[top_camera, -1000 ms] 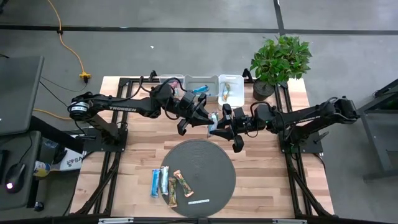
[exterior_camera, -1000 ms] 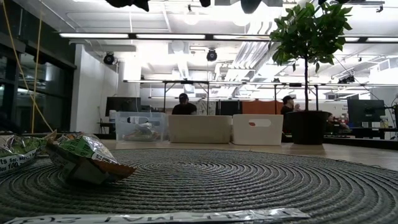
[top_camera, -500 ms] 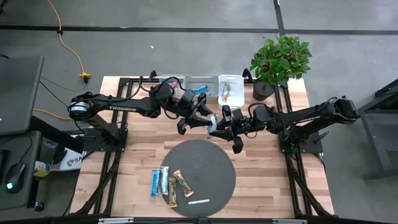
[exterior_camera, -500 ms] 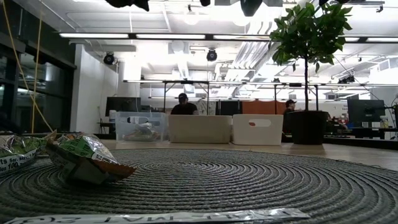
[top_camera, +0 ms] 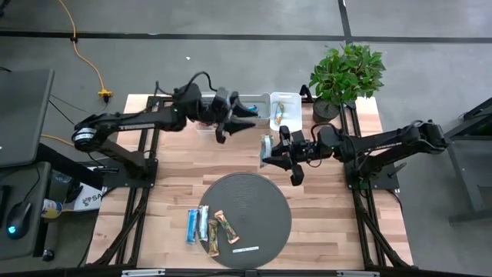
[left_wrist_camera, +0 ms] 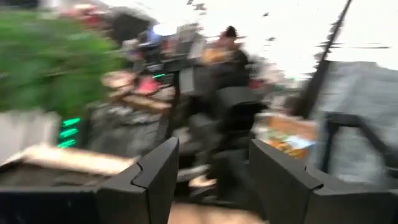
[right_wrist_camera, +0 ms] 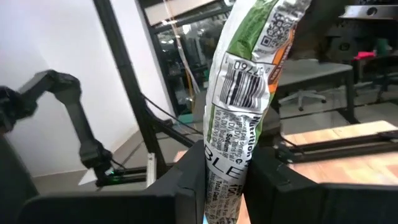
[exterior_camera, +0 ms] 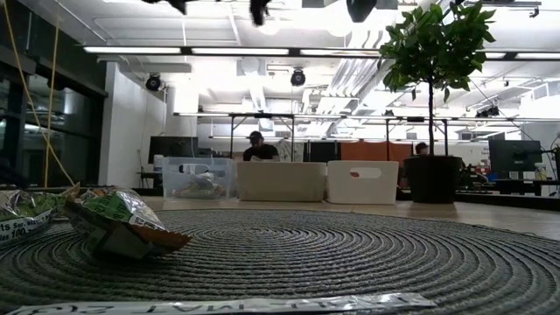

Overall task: Pick and place Granola Bars by type
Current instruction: Put the orange granola bar into the white bin

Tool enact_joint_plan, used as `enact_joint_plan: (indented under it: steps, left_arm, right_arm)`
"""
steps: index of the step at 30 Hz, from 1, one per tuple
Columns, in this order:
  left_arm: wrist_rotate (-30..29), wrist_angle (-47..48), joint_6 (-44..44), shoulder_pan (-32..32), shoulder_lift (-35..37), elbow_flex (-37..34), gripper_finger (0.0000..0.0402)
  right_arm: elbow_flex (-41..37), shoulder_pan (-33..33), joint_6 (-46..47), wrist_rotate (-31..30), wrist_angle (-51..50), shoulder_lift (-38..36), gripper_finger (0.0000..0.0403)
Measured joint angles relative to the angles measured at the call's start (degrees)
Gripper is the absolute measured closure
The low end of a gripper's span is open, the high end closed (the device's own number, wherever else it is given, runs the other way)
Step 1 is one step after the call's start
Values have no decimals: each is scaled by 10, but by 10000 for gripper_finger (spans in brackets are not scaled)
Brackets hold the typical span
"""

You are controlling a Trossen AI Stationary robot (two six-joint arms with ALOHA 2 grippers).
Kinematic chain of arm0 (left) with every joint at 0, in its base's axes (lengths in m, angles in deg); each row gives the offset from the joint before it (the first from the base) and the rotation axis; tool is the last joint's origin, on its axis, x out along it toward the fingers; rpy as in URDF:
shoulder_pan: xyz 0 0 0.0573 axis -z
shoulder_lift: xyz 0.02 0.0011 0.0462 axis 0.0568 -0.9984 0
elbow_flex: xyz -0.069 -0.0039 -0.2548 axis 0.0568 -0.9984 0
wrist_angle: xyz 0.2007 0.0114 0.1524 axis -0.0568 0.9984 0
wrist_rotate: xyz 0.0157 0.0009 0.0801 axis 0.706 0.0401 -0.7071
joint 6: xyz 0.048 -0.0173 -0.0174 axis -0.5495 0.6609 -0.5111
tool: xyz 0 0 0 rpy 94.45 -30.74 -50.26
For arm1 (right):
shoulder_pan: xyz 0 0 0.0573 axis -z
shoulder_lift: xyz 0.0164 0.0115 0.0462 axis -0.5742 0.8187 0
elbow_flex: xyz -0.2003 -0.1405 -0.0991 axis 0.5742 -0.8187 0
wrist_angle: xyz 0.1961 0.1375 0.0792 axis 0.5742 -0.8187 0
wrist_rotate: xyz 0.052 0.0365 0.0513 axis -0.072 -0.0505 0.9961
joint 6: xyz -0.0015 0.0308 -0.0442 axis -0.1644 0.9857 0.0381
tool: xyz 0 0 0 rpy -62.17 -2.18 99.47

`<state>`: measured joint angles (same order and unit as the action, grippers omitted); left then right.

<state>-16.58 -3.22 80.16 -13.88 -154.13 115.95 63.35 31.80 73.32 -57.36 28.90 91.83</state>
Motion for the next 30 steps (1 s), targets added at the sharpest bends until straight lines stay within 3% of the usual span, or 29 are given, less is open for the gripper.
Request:
enact_joint_plan:
  steps: [3,11,14,17,23,30]
  left_arm:
    - [-69,115,-7,-16,30,0,209]
    - [-326,460,30,-20,82,-1,209]
    - [-343,537,32,-20,90,-1,209]
    - [-322,571,16,-20,93,-1,209]
    - [-267,496,-8,-20,129,-68,209]
    - [-215,280,36,-20,263,-267,209]
  right_arm:
    - [0,9,-7,-2,-13,-7,338]
    - [0,37,-5,-6,-61,-9,339]
    - [0,45,-5,-4,-68,-9,339]
    - [0,54,-5,-1,-68,-9,339]
    - [0,67,7,0,-69,-10,339]
    - [0,76,15,-2,-82,-10,339]
